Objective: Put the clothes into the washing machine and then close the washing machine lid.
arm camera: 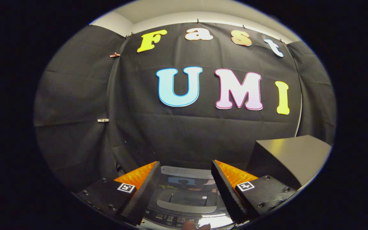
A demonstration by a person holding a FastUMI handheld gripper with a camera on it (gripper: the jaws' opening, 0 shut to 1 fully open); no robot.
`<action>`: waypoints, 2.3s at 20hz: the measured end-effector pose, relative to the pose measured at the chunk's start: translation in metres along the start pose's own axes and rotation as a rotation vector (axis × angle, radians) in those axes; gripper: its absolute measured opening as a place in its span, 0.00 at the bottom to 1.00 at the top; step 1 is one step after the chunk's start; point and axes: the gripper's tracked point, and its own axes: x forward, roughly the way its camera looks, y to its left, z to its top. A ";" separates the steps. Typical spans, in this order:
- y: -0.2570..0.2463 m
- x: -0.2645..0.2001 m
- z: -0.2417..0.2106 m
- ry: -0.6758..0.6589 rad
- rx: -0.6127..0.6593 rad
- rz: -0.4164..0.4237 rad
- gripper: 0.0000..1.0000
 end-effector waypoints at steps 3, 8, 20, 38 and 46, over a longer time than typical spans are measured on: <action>-0.015 -0.032 0.033 -0.054 -0.003 0.003 0.99; -0.059 -0.088 0.082 -0.147 -0.017 -0.055 0.99; -0.168 -0.166 0.133 -0.248 0.025 -0.218 0.99; -0.201 -0.202 0.144 -0.275 0.014 -0.253 0.99; -0.209 -0.203 0.142 -0.276 0.028 -0.272 0.99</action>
